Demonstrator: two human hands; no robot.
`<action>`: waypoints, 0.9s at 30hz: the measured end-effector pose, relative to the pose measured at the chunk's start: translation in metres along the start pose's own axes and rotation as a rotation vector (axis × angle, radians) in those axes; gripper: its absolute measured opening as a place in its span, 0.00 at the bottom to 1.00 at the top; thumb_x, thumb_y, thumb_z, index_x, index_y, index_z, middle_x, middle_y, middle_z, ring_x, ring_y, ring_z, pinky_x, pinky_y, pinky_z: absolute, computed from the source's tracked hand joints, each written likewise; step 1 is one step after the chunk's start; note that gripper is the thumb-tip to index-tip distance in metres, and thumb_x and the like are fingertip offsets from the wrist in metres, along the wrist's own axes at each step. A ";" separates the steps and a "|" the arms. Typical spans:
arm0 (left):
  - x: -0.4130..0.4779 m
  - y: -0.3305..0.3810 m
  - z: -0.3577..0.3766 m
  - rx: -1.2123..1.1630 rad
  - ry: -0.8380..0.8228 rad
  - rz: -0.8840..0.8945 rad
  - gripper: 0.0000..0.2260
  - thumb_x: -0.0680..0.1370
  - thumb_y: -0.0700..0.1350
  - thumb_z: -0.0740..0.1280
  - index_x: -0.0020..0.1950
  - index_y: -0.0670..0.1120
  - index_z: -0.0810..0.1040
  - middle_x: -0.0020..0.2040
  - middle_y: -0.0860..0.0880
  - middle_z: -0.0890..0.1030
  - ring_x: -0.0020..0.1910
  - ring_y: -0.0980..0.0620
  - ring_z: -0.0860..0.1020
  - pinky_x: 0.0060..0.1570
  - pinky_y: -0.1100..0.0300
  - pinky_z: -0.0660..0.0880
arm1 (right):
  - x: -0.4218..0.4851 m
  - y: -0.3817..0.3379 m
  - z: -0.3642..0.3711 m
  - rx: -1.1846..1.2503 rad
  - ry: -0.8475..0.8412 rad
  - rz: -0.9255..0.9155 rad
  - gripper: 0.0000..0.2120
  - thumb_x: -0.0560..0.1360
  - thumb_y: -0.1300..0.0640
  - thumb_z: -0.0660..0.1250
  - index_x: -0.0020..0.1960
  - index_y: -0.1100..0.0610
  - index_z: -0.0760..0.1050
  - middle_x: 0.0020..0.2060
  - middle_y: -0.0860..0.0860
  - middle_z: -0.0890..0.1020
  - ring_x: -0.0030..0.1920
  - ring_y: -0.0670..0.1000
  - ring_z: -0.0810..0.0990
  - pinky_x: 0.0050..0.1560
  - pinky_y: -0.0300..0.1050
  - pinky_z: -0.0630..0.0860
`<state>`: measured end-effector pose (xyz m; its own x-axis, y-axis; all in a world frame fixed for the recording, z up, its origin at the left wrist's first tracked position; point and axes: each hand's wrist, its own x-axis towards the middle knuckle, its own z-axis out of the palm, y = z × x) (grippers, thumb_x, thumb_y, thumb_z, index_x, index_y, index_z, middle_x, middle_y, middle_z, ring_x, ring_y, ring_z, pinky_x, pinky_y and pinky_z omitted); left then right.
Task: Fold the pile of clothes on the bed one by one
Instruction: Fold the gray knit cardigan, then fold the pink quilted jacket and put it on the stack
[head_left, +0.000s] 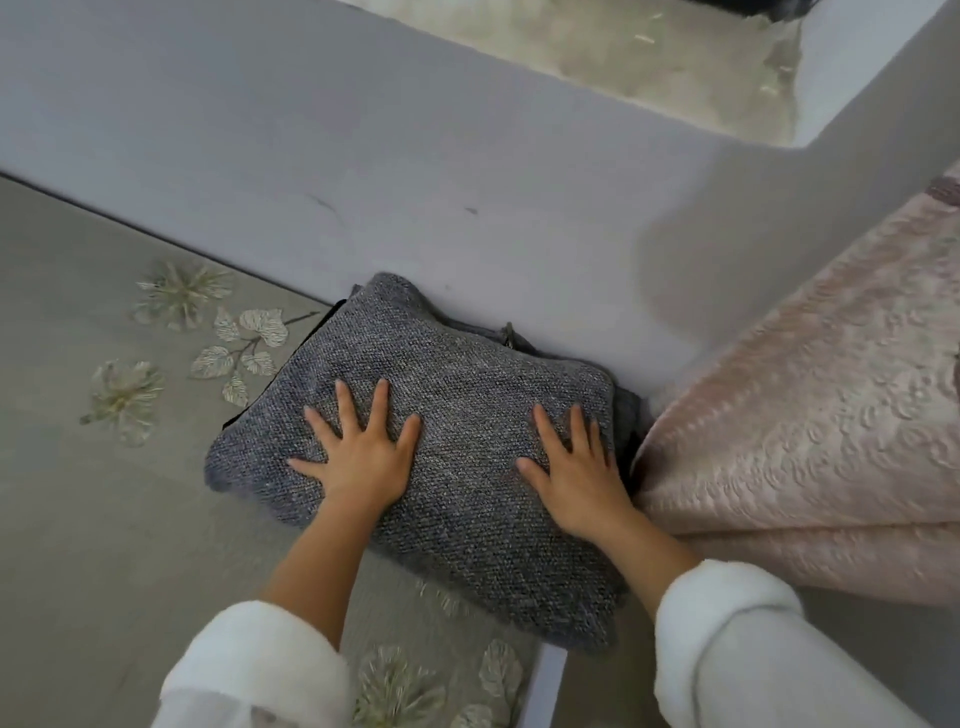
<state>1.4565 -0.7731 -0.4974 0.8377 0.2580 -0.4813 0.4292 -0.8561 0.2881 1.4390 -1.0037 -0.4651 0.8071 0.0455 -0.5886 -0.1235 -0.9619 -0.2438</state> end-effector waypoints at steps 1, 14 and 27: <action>0.004 0.003 0.003 0.016 0.006 -0.010 0.30 0.75 0.71 0.44 0.74 0.67 0.39 0.77 0.53 0.34 0.74 0.39 0.32 0.62 0.24 0.40 | 0.009 0.002 0.000 0.000 -0.021 0.010 0.32 0.79 0.35 0.47 0.75 0.40 0.33 0.76 0.54 0.33 0.76 0.59 0.36 0.74 0.62 0.44; -0.071 -0.015 -0.007 -0.094 -0.009 0.134 0.28 0.79 0.65 0.49 0.77 0.60 0.50 0.79 0.51 0.42 0.77 0.46 0.39 0.72 0.39 0.44 | -0.044 0.002 0.004 -0.015 0.291 -0.156 0.31 0.80 0.44 0.56 0.78 0.48 0.46 0.78 0.56 0.49 0.77 0.57 0.48 0.75 0.55 0.51; -0.380 -0.084 0.003 -0.377 0.251 -0.176 0.21 0.82 0.50 0.56 0.74 0.44 0.64 0.75 0.42 0.62 0.74 0.45 0.60 0.70 0.55 0.56 | -0.264 -0.035 0.071 -0.189 0.026 -0.578 0.26 0.79 0.46 0.59 0.73 0.53 0.59 0.72 0.53 0.62 0.70 0.56 0.61 0.66 0.51 0.64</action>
<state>1.1012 -0.8004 -0.3416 0.7770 0.5243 -0.3482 0.6253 -0.5797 0.5224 1.1889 -0.9626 -0.3559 0.7267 0.5708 -0.3821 0.4417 -0.8144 -0.3765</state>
